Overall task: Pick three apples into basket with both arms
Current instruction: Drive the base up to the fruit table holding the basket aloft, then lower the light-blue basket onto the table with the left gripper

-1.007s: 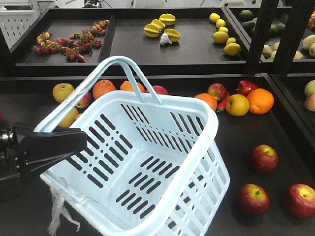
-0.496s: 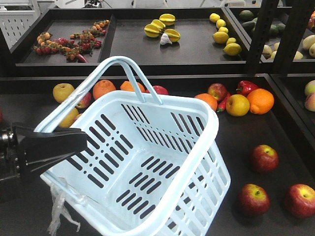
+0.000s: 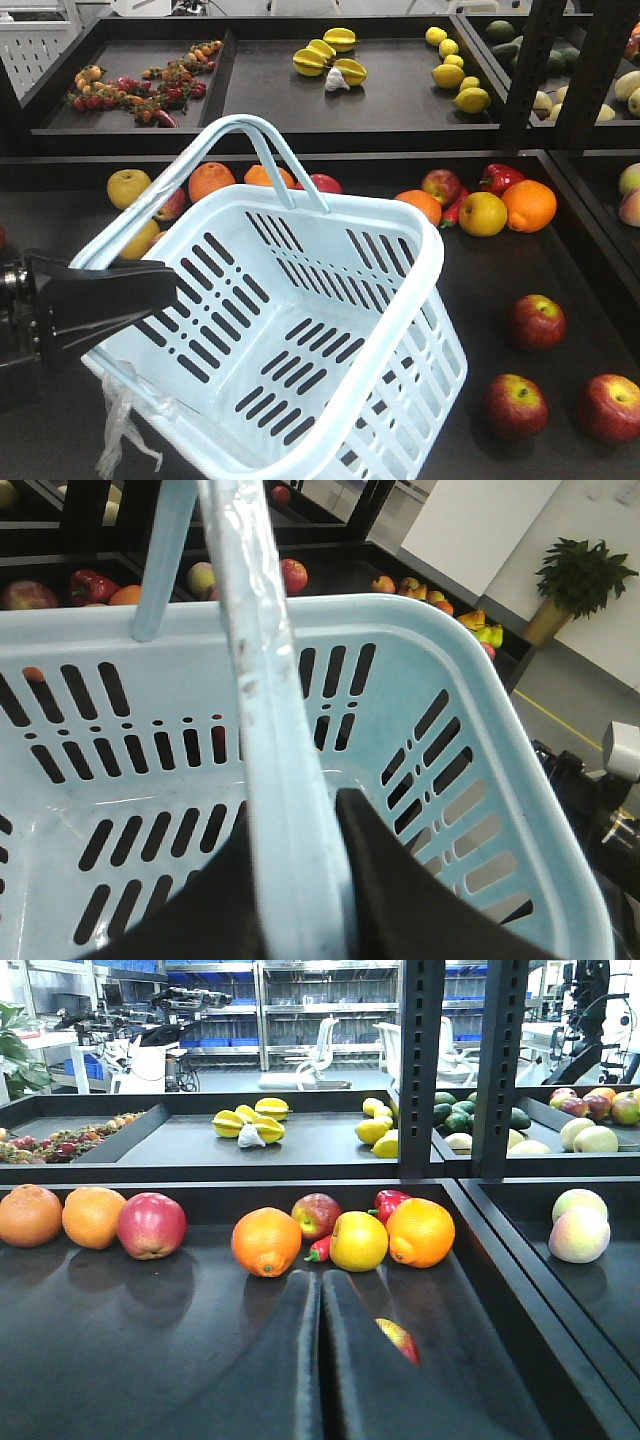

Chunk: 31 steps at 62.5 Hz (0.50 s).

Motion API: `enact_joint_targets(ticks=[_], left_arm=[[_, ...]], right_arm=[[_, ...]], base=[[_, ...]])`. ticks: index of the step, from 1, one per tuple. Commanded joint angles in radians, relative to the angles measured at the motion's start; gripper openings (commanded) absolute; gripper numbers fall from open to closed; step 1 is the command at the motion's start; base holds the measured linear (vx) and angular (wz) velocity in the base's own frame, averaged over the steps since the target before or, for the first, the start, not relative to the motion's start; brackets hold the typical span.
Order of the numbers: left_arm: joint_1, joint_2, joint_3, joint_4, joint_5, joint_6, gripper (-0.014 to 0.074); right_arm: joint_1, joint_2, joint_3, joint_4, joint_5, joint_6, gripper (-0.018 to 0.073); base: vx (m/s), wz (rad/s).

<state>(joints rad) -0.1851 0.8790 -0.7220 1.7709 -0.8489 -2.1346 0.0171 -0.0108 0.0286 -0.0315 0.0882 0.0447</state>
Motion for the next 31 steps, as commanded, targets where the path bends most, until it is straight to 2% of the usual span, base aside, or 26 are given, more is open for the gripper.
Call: enact_joint_targets(ticks=[1,31], left_arm=[[-0.006,-0.01,-0.032,-0.006,0.015,-0.015,-0.0007],[-0.006,-0.009,-0.032,-0.008,-0.048,-0.014,-0.0007]], right_arm=[[-0.007,-0.011,0.013,-0.01,-0.071,0.0,-0.0001],[-0.007,-0.011,0.013,-0.01,-0.071,0.0,-0.0001]], base=[[0.0,0.0],[0.0,0.0]])
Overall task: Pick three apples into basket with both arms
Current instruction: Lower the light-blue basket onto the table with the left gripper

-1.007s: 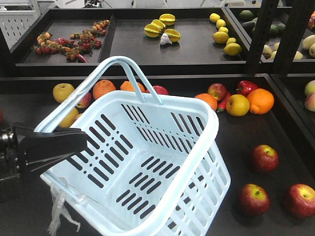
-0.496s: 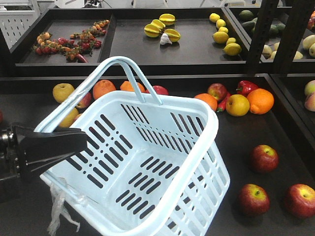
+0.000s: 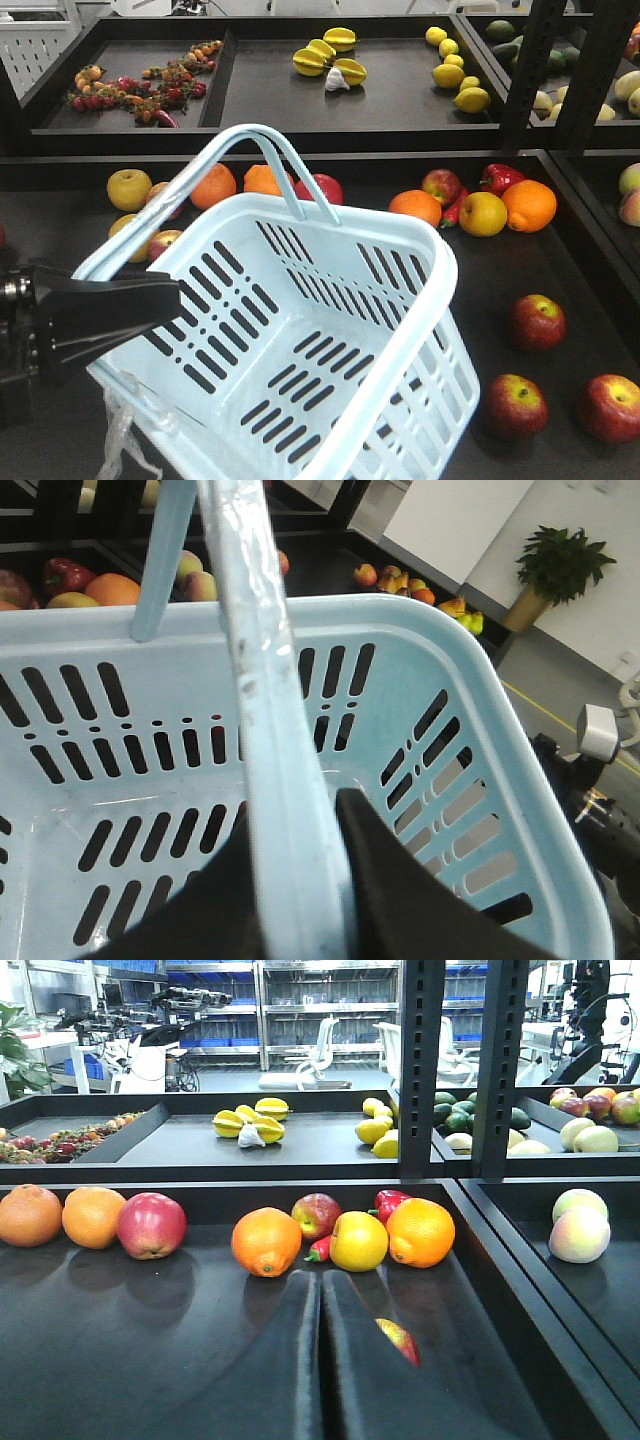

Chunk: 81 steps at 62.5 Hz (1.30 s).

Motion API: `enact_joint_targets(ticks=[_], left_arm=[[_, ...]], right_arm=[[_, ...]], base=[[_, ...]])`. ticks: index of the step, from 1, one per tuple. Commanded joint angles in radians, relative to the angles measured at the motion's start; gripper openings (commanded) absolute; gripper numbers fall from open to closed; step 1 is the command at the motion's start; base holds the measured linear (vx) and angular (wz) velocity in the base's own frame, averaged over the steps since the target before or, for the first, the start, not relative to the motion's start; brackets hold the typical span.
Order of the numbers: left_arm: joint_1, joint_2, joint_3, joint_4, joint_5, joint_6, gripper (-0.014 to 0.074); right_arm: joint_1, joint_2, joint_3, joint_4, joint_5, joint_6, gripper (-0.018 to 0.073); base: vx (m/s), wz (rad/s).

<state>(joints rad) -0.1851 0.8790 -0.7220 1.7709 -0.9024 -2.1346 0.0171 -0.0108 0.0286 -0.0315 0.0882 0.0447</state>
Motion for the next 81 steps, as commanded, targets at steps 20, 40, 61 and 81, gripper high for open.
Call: enact_joint_targets(ticks=[20,40,61,81], left_arm=[[-0.006,0.169,-0.144,0.001,-0.055,0.167,-0.0007],[-0.006,0.585,-0.506,0.002,-0.234,0.328,-0.0007],[-0.005,0.995,-0.88,0.002,-0.428,0.425,-0.0007],[-0.005,1.243,-1.107,0.002,-0.467,0.421,-0.0007]], right_arm=[[-0.007,-0.011,0.013,-0.01,-0.071,0.0,-0.0001],[-0.007,-0.011,0.013,-0.01,-0.071,0.0,-0.0001],[-0.007,-0.011,0.013,-0.01,-0.071,0.0,-0.0001],[-0.007,-0.011,0.013,-0.01,-0.071,0.0,-0.0001]], base=[[0.0,0.0],[0.0,0.0],[0.0,0.0],[0.0,0.0]])
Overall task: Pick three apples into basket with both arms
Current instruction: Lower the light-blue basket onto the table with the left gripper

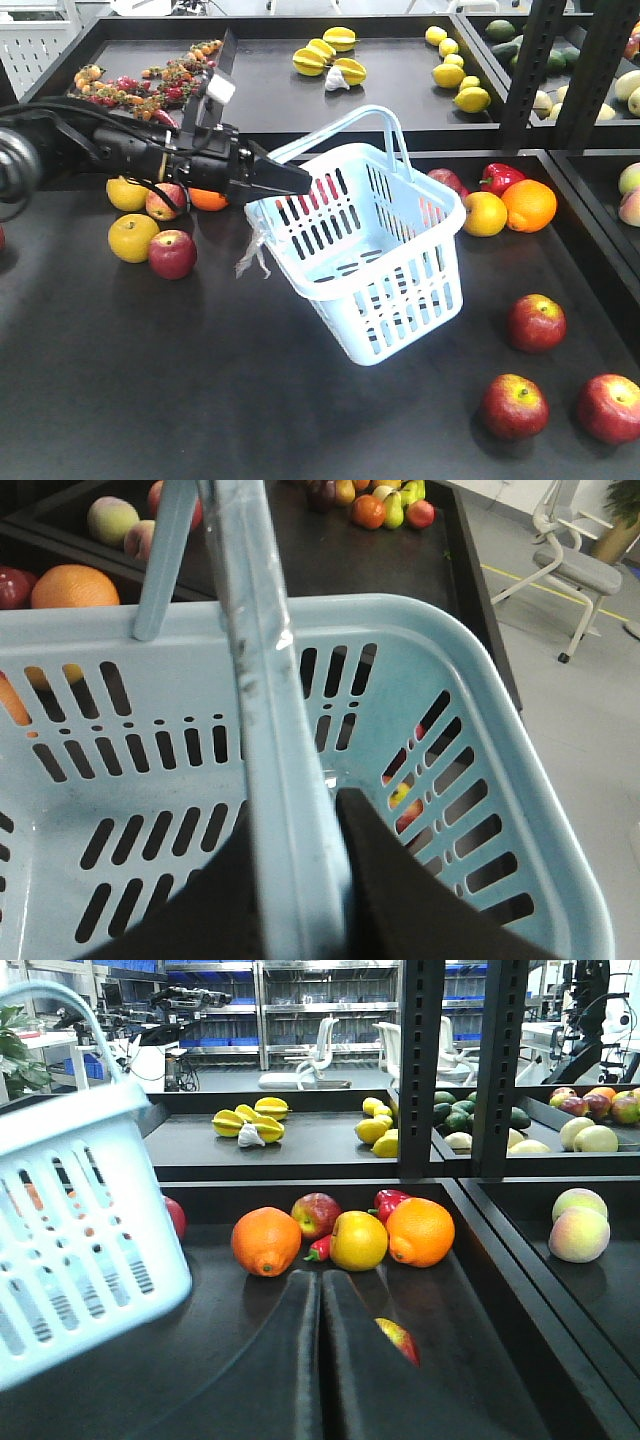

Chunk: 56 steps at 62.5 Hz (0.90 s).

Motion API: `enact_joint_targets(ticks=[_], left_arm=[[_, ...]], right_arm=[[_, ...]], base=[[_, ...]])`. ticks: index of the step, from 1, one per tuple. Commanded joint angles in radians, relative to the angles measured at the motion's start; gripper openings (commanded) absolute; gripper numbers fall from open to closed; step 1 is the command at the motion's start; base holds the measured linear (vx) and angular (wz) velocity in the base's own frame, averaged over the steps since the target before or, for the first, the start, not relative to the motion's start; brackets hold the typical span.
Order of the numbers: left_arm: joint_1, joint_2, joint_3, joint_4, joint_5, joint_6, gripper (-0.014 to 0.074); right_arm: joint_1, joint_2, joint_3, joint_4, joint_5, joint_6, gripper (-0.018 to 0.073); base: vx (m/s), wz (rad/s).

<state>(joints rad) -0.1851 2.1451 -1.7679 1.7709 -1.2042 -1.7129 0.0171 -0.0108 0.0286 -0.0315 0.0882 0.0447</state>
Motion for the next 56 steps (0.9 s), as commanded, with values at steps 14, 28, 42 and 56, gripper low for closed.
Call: enact_joint_targets(ticks=[14,28,42,56], left_arm=[[-0.001,0.05,-0.064,0.002,-0.165,0.001,-0.0007],[0.003,0.051,-0.064,0.002,-0.165,-0.001,-0.0007],[0.027,0.051,-0.064,0.002,-0.165,-0.007,-0.0006],[0.037,0.051,-0.064,0.002,-0.165,-0.043,-0.0003]], right_arm=[[-0.007,-0.011,0.013,-0.01,-0.071,0.0,-0.0001],[-0.007,-0.011,0.013,-0.01,-0.071,0.0,-0.0001],[-0.007,-0.011,0.013,-0.01,-0.071,0.0,-0.0001],[-0.007,-0.011,0.013,-0.01,-0.071,0.0,-0.0001]], base=[[0.0,0.0],[0.0,0.0],[0.0,0.0],[0.0,0.0]])
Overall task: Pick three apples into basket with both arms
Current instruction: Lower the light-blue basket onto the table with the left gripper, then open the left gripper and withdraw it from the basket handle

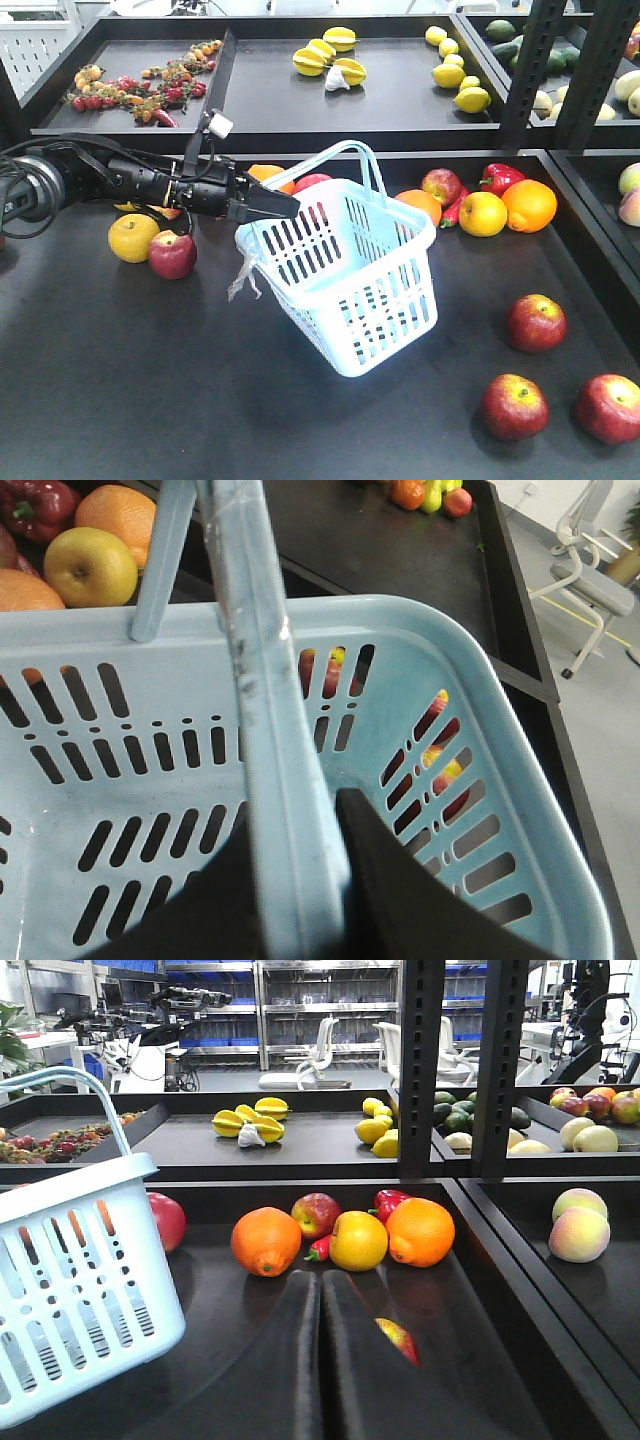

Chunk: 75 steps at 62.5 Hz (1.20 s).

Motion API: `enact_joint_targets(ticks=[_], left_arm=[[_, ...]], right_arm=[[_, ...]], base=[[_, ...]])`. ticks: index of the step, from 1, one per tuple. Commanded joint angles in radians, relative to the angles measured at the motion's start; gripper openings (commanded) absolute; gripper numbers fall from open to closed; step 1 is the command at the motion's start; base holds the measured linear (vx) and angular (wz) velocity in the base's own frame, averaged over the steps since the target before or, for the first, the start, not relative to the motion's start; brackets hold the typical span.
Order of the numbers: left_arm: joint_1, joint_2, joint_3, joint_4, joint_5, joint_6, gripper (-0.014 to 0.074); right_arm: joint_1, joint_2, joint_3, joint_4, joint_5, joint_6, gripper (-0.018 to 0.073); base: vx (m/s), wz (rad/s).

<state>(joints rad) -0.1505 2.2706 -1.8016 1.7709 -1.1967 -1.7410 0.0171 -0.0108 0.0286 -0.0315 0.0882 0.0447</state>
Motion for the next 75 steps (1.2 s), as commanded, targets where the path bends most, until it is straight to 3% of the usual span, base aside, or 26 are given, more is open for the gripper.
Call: enact_joint_targets(ticks=[1,15,25,51,58,75], left_arm=[[0.002,-0.075,-0.03,0.002,-0.173,-0.015,-0.0001],[0.002,-0.075,-0.03,0.002,-0.173,-0.025,0.0024],[0.002,-0.075,-0.03,0.002,-0.173,-0.026,0.0096],[0.002,-0.075,-0.03,0.002,-0.173,-0.187,0.051],[0.002,-0.076,-0.03,0.002,-0.173,-0.266,0.0545],[0.002,-0.117,-0.03,0.002,-0.173,-0.389,0.052]], right_arm=[[-0.007,-0.011,0.013,-0.01,-0.071,0.0,-0.0001],[-0.007,-0.011,0.013,-0.01,-0.07,0.0,-0.0001],[-0.007,-0.011,0.013,-0.01,-0.07,0.0,-0.0001],[-0.007,-0.011,0.013,-0.01,-0.07,0.0,-0.0001],[-0.007,-0.011,0.013,-0.01,-0.07,0.0,-0.0001],[-0.007,-0.011,0.013,-0.01,-0.07,0.0,-0.0001]], base=[[0.0,0.0],[0.0,0.0],[0.0,0.0],[0.0,0.0],[0.0,0.0],[0.0,0.0]])
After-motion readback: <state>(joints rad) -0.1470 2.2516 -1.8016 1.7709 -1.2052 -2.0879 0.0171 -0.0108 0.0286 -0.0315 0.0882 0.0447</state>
